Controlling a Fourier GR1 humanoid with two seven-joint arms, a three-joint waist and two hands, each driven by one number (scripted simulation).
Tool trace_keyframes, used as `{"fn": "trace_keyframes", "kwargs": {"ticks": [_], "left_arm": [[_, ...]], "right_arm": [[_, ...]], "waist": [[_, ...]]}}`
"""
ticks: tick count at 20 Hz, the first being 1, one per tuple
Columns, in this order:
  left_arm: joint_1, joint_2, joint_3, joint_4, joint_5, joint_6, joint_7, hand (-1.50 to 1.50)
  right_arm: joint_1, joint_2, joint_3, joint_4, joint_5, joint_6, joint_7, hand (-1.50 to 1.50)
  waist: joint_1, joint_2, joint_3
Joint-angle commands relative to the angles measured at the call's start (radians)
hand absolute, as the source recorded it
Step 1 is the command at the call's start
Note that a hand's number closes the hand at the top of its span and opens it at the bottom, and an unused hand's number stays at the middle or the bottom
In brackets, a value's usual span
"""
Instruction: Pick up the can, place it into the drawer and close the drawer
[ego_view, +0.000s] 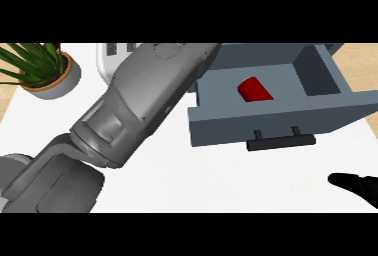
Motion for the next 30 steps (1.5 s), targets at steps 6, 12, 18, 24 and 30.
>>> {"fn": "trace_keyframes", "kwargs": {"ticks": [6, 12, 18, 24, 30], "left_arm": [[-0.018, 0.0, 0.027, -0.004, 0.08, 0.018, -0.05, -1.5], [-0.023, 0.0, 0.015, 0.025, 0.066, 0.009, -0.075, -1.5], [-0.051, 0.0, 0.025, 0.04, 0.042, -0.02, -0.047, -1.5], [-0.011, 0.048, 0.063, 0.022, 0.051, -0.084, -0.069, -1.5], [0.02, 0.092, 0.046, -0.012, 0.016, -0.076, -0.027, -1.5]], "right_arm": [[-0.126, -0.087, 0.154, 0.135, 0.296, 0.004, -0.073, -1.5], [-0.175, -0.064, 0.301, 0.27, 0.523, -0.059, -0.116, -1.5], [-0.262, -0.029, 0.372, 0.57, 0.712, -0.174, -0.193, -1.5], [-0.355, -0.003, 0.39, 0.83, 0.815, -0.29, -0.291, -1.5], [-0.439, 0.06, 0.371, 1.116, 0.89, -0.476, -0.371, -1.5]], "waist": [[0.02, 0.006, -0.001], [0.052, -0.006, -0.002], [0.097, -0.014, -0.002], [0.106, -0.016, -0.002], [0.126, -0.021, -0.002]]}}
